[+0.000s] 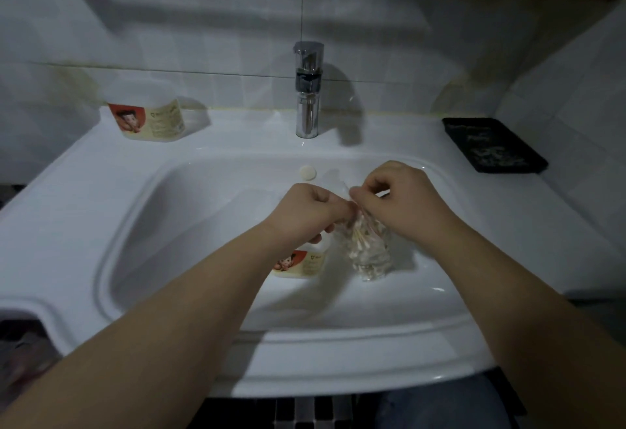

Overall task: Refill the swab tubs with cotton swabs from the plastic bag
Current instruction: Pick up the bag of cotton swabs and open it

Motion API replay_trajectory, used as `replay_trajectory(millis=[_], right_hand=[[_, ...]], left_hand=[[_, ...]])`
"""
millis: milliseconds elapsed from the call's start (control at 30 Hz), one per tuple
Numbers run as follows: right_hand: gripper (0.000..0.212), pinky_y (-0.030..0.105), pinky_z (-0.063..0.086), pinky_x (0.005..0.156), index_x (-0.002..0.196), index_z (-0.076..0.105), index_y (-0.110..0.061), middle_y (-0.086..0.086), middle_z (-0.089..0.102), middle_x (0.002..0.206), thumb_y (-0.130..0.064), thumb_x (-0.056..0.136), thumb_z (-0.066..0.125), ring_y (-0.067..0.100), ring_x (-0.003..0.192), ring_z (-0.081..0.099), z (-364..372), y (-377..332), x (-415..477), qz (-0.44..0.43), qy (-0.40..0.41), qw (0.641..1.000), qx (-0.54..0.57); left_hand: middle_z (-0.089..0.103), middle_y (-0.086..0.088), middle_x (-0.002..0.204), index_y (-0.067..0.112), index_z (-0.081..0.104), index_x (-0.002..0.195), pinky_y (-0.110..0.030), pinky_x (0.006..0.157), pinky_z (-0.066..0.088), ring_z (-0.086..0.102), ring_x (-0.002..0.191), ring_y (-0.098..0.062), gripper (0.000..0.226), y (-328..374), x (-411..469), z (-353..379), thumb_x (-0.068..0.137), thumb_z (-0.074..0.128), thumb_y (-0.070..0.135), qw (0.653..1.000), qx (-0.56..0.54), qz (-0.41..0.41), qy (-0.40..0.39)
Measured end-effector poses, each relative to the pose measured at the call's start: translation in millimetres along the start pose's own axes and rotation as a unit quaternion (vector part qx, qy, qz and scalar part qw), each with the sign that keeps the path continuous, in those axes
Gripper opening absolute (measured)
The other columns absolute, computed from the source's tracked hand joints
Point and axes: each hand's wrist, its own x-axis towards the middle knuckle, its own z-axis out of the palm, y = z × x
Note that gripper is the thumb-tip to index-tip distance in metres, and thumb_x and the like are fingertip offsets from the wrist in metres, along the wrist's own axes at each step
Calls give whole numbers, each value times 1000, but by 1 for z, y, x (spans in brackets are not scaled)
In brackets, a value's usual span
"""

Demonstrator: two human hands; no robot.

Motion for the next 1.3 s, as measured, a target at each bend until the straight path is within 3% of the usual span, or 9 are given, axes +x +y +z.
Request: replay_trajectory(millis=[167, 300, 433, 533, 667, 800, 967, 1100, 1300], right_hand=[[14, 31, 55, 81, 73, 74, -16, -3, 69, 95, -24, 84, 77, 12, 88, 67, -2, -4, 2, 75, -39, 995, 48], [19, 38, 49, 69, 81, 70, 7, 30, 65, 90, -13, 81, 70, 22, 71, 57, -2, -4, 2, 112, -82, 984, 114], [33, 38, 39, 68, 77, 61, 10, 14, 50, 71, -22, 74, 63, 21, 70, 48, -2, -4, 1, 134, -108, 971, 168], [32, 37, 39, 67, 76, 58, 10, 23, 54, 74, -22, 77, 60, 27, 68, 49, -3, -4, 3, 107, -113, 977, 146], [24, 43, 50, 68, 80, 62, 11, 32, 64, 104, -13, 85, 60, 43, 90, 62, 0, 0, 7, 72, -59, 994, 56], [43, 33, 46, 67, 80, 61, 10, 33, 63, 92, -32, 73, 57, 29, 65, 58, -4, 9, 11, 90, -19, 994, 61], [53, 52, 59, 79, 83, 68, -1, 19, 70, 83, -51, 68, 61, 39, 76, 69, -22, 17, 11, 134, 54, 989, 2], [24, 48, 60, 78, 78, 71, -18, 0, 71, 75, -41, 78, 66, 25, 74, 69, -19, 17, 10, 140, 41, 989, 6], [26, 27, 45, 52, 88, 62, -24, -2, 63, 66, -49, 89, 67, 12, 50, 61, -11, 8, 11, 130, 7, 990, 45]], left_hand=[[59, -4, 68, 4, 74, 75, -22, 48, 37, 50, 61, -10, 28, -1, 0, 2, 84, 78, 29, 1000, -13, -19, 15], [59, -5, 67, -4, 74, 81, -21, 47, 36, 51, 63, -12, 38, 0, 0, 3, 84, 79, 33, 999, -23, -26, 9], [47, 2, 53, 14, 60, 58, -19, 43, 30, 40, 43, -6, 34, 3, 2, 8, 84, 78, 27, 999, -24, -30, 8], [44, -3, 59, 12, 58, 63, -21, 44, 27, 37, 51, -13, 30, 1, 6, 12, 85, 75, 24, 998, -59, -36, 6], [47, -9, 68, 8, 58, 72, -21, 48, 38, 43, 55, -16, 20, 1, 10, 12, 87, 69, 18, 994, -105, -38, 3], [57, -11, 74, 7, 56, 78, -20, 54, 52, 60, 54, -14, 18, 0, 18, 5, 92, 61, 16, 981, -185, -57, 28], [66, -5, 78, 6, 62, 85, -26, 60, 58, 70, 65, -13, 17, -6, 30, -9, 91, 61, 22, 978, -160, -12, 136], [64, -12, 74, 11, 52, 82, -27, 56, 56, 68, 60, -16, 11, -10, 31, -5, 88, 60, 13, 984, -90, 46, 145], [50, -12, 81, 16, 47, 74, -30, 61, 56, 55, 72, -25, 26, -12, 37, 1, 84, 64, -1, 984, -156, 27, 78]])
